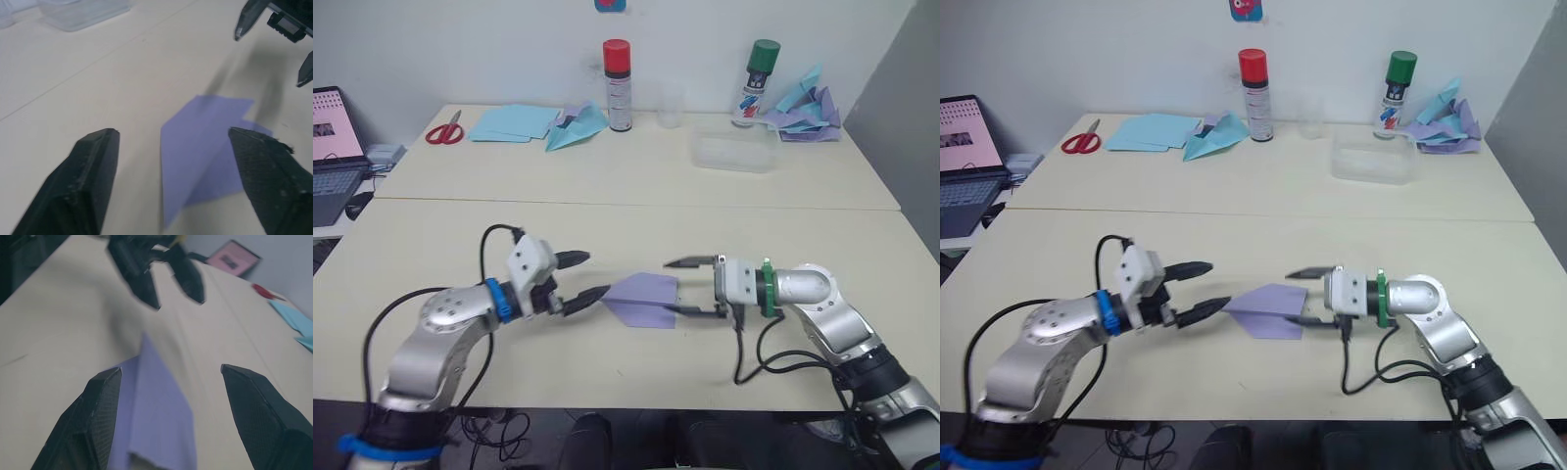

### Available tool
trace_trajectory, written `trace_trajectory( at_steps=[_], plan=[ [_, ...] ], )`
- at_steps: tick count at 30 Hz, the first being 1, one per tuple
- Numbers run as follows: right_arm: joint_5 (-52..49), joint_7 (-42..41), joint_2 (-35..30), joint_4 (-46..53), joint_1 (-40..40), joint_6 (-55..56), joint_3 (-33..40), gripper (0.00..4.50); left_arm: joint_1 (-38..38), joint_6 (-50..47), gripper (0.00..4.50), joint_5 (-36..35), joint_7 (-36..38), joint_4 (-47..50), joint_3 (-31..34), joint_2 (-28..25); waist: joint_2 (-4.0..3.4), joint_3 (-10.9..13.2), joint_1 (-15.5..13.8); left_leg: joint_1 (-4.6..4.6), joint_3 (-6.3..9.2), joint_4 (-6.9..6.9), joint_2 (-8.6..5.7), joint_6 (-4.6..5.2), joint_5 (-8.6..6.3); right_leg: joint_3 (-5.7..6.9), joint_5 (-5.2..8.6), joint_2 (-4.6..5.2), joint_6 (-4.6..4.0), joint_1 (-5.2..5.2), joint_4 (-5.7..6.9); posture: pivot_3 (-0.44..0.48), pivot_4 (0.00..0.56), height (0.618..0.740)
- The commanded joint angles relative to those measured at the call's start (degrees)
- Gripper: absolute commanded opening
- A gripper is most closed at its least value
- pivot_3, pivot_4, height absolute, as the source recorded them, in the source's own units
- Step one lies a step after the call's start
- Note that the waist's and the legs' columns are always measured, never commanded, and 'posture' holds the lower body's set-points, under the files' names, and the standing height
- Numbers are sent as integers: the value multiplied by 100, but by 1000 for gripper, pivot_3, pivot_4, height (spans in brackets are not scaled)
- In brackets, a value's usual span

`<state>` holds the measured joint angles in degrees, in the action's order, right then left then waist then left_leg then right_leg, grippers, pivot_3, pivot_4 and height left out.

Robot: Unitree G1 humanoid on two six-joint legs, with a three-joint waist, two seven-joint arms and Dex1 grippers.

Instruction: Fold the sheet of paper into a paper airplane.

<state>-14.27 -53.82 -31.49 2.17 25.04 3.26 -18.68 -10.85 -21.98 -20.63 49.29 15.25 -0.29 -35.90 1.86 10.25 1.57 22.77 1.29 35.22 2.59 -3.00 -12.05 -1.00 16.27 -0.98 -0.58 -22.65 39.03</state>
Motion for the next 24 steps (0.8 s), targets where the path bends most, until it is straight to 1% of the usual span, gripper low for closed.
trace_trajectory(
  at_steps=[1, 8, 9, 13, 16, 19, 21, 24],
  plan=[
    [10, 509, 188, 410, -151, -628, 283, 3336, -1, 116, 2424, 329, -164, -179, -317, 143, 0, 0, 9, 3, 1, -2, 1, 0, 0, 1, 0, 0, 0, -2, -1, 0, 150, 740],
    [104, 891, 243, 902, -530, -1379, 483, 3336, 340, 93, 197, 574, -100, -150, -754, 197, 0, 0, 4, 14, 3, -3, 3, 0, -1, 3, 0, 1, 0, -14, 1, 0, 150, 740],
    [61, 924, 243, 939, -564, -1529, 534, 3336, 382, 77, 17, 614, -58, -146, -850, 181, 0, 0, 4, 13, 3, -3, 2, 0, 0, 3, 0, 1, 0, -13, 1, 0, 150, 740],
    [-116, 1018, 253, 1077, -632, -2276, 724, 3336, 451, 108, 17, 878, -26, -337, -1126, 139, 0, 0, 3, 10, 1, 0, 2, 0, 0, 1, 0, 2, 1, -10, 1, 0, 150, 740],
    [-428, 960, 240, 1165, -622, -2981, 833, 3336, 462, 175, 17, 944, 9, -421, -1197, 140, -2, -2, 3, -3, 2, 0, 0, 0, 0, 2, -1, 2, 2, 2, 1, 0, 150, 740],
    [-1072, 911, 293, 1271, -601, -4099, 991, 3336, 460, 247, 17, 997, 16, -504, -1219, 147, -2, -2, 3, -3, 2, 0, 1, 0, 0, 2, -1, 2, 2, 4, 1, 0, 150, 740],
    [-1602, 1110, 525, 1201, -499, -4978, 1222, 3336, 452, 302, 17, 1035, 0, -567, -1206, 161, -2, -2, 3, -3, 3, 0, 2, 0, 0, 1, -1, 2, 2, 6, 1, 0, 150, 740],
    [-1836, 1367, 772, 842, -287, -5842, 1306, 3336, 497, 333, 17, 1047, 8, -558, -1185, 147, -3, -3, 8, -6, 3, 0, 2, 0, 0, 1, -1, 2, 2, 7, 2, 0, 150, 740]
  ],
)
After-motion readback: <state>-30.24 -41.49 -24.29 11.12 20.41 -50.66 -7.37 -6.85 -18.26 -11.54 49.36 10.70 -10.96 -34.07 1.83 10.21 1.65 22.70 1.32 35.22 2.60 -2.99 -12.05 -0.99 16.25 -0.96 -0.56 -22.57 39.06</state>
